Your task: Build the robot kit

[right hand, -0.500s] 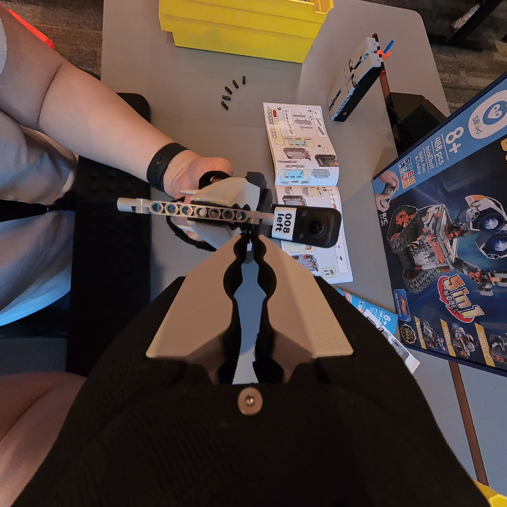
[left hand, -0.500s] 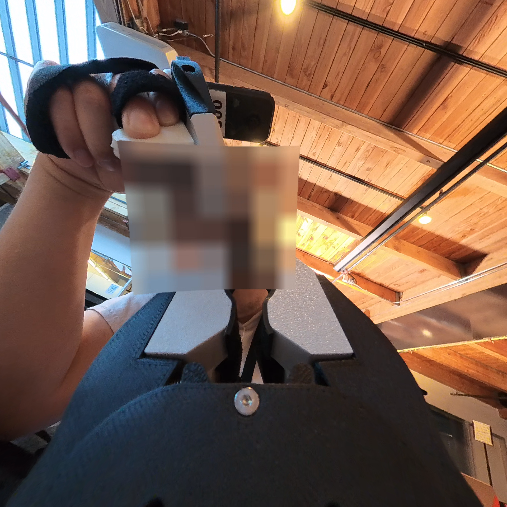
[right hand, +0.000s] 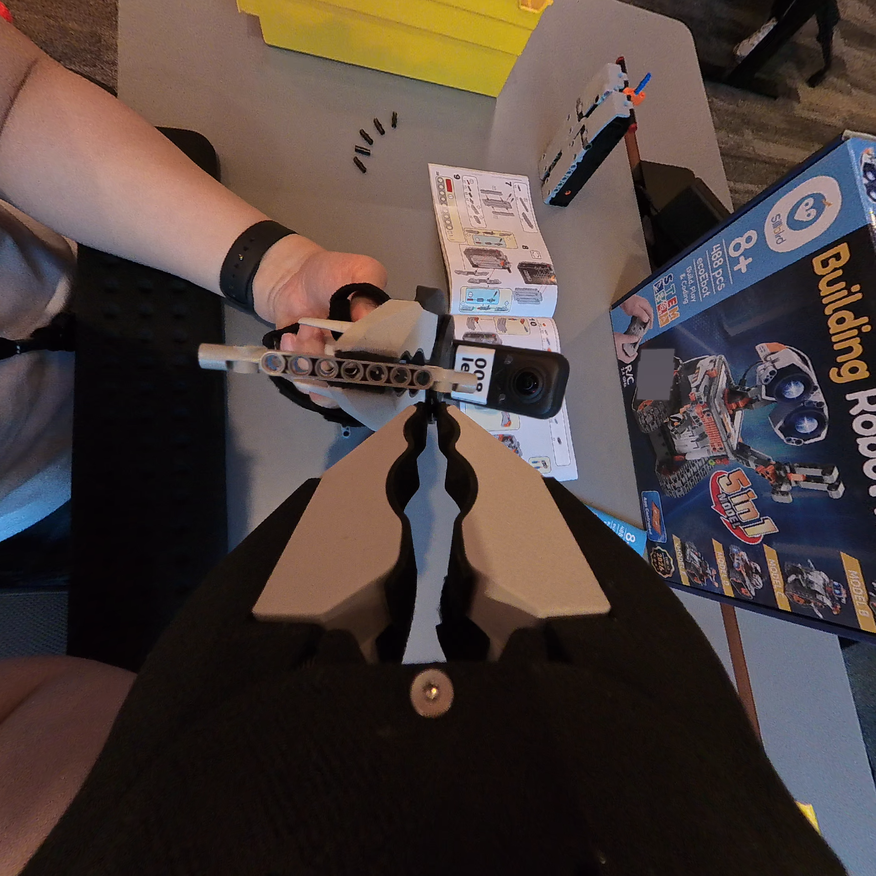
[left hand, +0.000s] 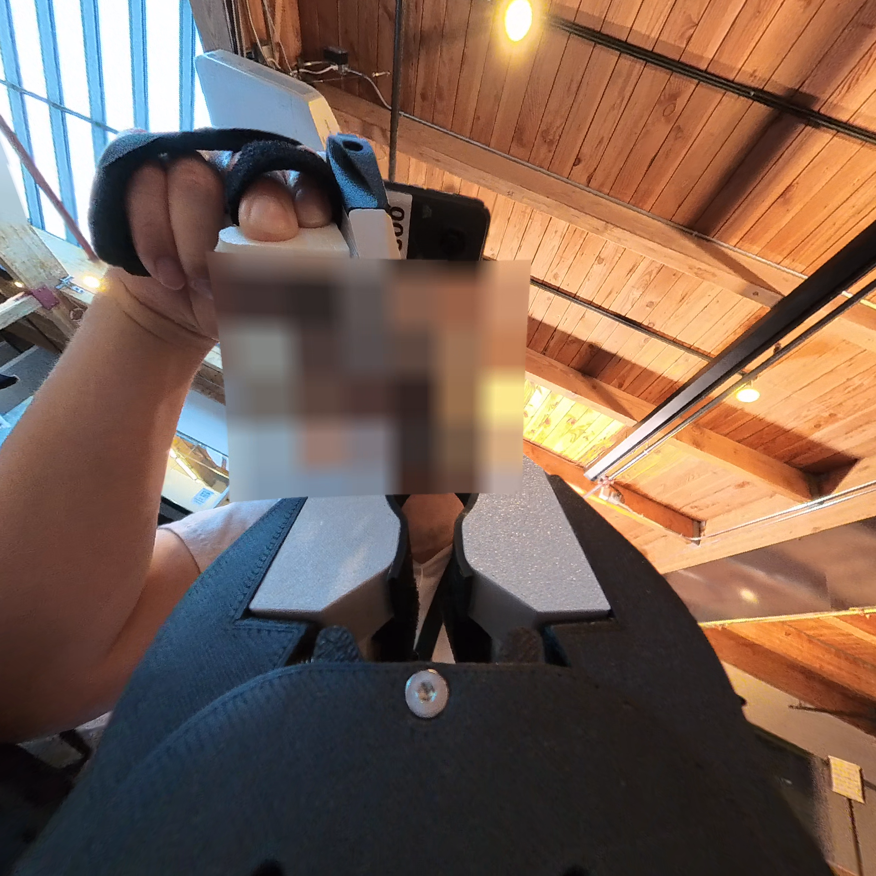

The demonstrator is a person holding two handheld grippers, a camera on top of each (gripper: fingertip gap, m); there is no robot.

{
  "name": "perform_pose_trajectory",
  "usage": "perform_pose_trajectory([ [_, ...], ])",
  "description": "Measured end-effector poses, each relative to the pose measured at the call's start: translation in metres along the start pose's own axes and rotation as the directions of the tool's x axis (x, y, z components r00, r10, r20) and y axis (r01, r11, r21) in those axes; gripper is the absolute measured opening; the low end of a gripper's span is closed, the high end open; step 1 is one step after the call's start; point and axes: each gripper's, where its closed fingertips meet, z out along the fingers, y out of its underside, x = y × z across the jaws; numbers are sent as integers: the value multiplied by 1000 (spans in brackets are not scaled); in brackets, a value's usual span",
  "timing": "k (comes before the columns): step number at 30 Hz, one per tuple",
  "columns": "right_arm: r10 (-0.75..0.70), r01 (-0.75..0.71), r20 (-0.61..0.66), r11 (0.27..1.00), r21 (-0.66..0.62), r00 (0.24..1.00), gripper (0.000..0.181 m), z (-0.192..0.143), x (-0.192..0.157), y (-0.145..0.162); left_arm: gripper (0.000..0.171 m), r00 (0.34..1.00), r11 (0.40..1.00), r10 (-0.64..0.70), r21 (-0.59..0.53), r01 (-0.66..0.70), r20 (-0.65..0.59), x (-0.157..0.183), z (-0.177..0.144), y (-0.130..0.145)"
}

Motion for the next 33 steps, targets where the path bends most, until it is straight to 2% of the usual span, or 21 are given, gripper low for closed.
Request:
perform_pose_trajectory([
  [10, 77, -77, 18, 997, -6, 997, 3, 3, 2, 2, 4, 998, 1000, 19, 1, -19, 58, -2, -3, -3],
  [21, 3, -4, -20, 999, -41, 1000, 3, 3, 2, 5, 4, 996, 1000, 0, 0, 0, 85, -7, -5, -2],
  [30, 71, -70, 7, 997, -22, 997, 3, 4, 1, 3, 4, 986, 997, 75, -23, -73, 150, -10, -7, -3],
  [33, 51, -51, 11, 999, -4, 999, 3, 4, 3, 1, 4, 991, 998, 59, -13, -57, 121, -8, -7, -3],
])
